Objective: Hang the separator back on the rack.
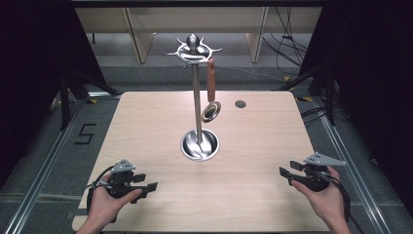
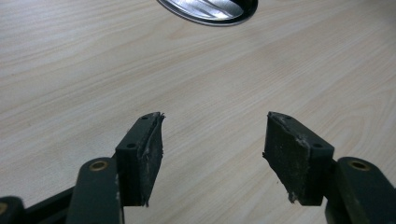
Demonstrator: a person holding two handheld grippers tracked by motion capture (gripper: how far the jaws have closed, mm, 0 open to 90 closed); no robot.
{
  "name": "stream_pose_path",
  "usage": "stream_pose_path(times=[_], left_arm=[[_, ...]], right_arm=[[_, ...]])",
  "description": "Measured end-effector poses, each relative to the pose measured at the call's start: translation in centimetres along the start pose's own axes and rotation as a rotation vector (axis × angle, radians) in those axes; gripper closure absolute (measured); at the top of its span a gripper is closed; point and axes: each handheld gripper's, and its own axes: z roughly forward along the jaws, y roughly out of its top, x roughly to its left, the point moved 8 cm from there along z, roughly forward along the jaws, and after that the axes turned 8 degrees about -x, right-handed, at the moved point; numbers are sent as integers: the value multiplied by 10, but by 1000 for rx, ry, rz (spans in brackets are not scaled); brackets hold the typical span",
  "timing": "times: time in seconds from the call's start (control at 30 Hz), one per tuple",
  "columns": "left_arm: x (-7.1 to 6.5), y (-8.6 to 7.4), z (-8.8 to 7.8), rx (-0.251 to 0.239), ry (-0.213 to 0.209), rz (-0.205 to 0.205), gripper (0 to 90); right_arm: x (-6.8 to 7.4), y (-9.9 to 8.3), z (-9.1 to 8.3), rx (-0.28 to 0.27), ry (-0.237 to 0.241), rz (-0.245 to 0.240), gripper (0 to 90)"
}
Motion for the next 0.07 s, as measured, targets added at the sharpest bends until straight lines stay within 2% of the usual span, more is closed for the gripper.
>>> stream_pose_path(times=[0.03, 0.07], left_arm=[[0, 0, 0, 0, -2, 0, 366], [0, 0, 1, 0, -3, 0, 366]], right_arm=[[4, -1, 0, 6, 4, 42, 485], [1, 0, 0, -4, 7, 15, 492]])
